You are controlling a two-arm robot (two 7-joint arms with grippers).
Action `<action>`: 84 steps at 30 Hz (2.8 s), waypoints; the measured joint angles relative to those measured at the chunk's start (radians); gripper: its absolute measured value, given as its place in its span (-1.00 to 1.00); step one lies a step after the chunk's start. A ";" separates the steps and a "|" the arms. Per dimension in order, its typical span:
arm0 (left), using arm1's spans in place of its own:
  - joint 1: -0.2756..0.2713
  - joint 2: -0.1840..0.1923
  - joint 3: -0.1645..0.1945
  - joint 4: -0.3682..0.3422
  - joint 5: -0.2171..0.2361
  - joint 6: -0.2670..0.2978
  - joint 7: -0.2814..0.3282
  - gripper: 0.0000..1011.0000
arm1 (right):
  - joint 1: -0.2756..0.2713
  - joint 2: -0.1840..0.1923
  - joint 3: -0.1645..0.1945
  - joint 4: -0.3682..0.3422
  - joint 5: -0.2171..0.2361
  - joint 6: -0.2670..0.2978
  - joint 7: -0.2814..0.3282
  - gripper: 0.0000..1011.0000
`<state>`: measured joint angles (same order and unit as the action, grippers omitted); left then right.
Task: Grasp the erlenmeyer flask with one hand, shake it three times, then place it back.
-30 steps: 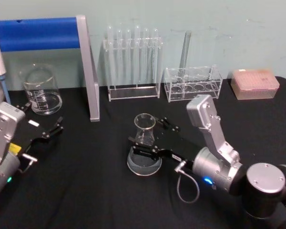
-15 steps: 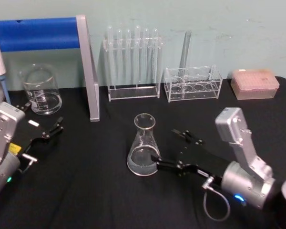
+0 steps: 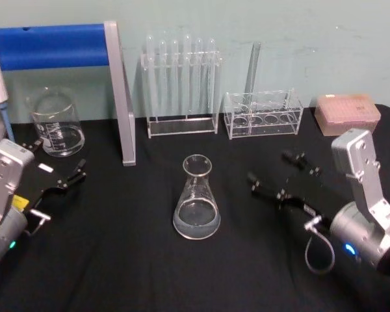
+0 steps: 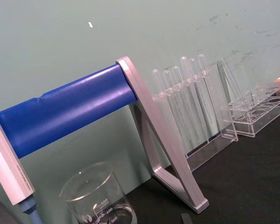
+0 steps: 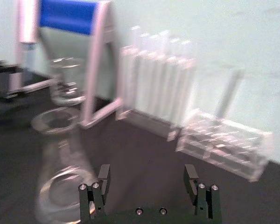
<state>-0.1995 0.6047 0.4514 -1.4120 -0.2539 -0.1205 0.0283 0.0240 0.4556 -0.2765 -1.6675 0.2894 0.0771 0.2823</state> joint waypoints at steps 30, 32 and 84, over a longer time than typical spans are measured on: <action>0.000 0.000 0.000 0.000 0.000 0.000 0.000 0.98 | 0.152 -0.173 -0.023 0.227 -0.260 -0.107 -0.215 0.98; 0.000 0.000 0.000 0.000 0.000 0.000 0.000 0.98 | 0.152 -0.173 -0.023 0.227 -0.260 -0.107 -0.215 0.98; 0.000 0.000 0.000 0.000 0.000 0.000 0.000 0.98 | 0.150 -0.171 -0.023 0.222 -0.253 -0.105 -0.213 0.98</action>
<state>-0.1995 0.6047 0.4514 -1.4120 -0.2539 -0.1205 0.0283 0.1736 0.2850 -0.2991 -1.4457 0.0360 -0.0283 0.0694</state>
